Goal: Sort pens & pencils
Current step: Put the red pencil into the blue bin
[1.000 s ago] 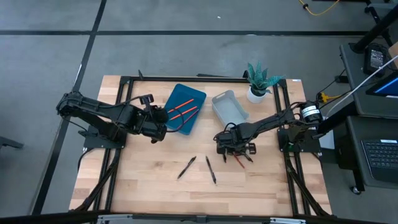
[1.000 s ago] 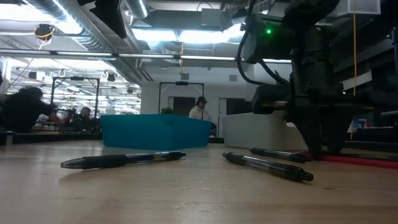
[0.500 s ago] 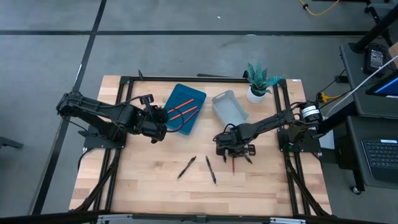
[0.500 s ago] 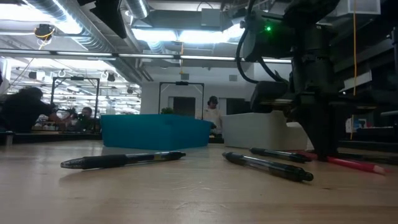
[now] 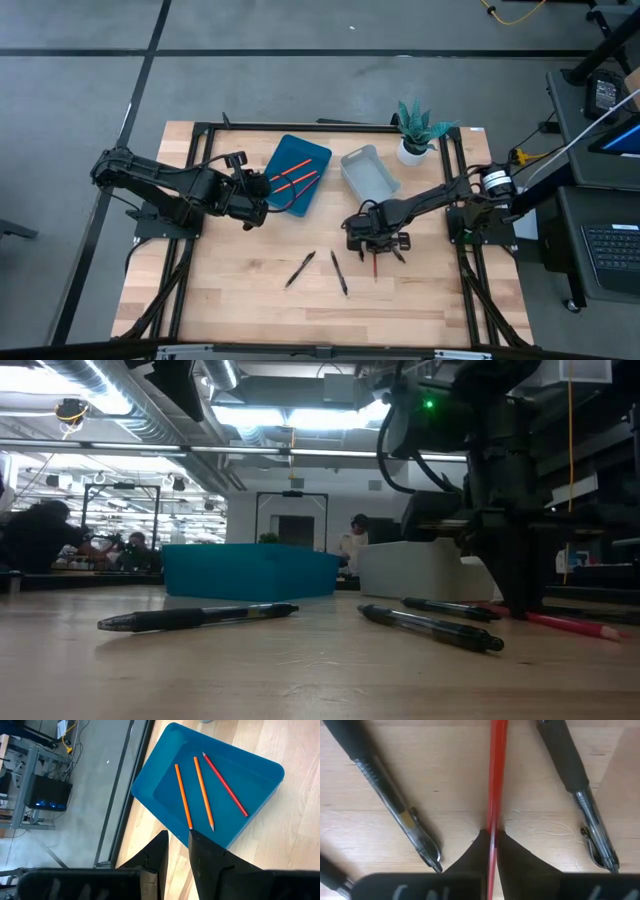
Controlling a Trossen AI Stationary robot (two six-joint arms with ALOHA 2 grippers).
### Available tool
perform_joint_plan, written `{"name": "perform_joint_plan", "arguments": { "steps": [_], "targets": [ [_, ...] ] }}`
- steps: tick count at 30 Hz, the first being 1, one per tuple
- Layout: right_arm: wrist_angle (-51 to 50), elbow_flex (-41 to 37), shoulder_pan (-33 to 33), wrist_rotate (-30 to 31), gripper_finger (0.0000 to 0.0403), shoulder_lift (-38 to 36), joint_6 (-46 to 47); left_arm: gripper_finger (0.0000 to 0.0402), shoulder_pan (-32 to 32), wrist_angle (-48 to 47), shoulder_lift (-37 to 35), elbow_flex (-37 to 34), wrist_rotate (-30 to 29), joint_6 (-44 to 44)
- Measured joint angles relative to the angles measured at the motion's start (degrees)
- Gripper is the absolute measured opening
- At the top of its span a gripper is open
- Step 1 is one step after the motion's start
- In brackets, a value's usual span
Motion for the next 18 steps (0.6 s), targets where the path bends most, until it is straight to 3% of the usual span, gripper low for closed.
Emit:
{"name": "perform_joint_plan", "arguments": {
  "steps": [11,18],
  "targets": [
    [-1.0,3.3,0.2,2.9,0.0029,0.3,-0.3,0.0069,0.0,0.0,0.0,0.0,0.0,0.0],
    [-8.2,8.0,0.2,3.1,0.0031,0.2,-2.6,0.0069,0.0,0.0,0.0,0.0,0.0,0.0]
  ]
}}
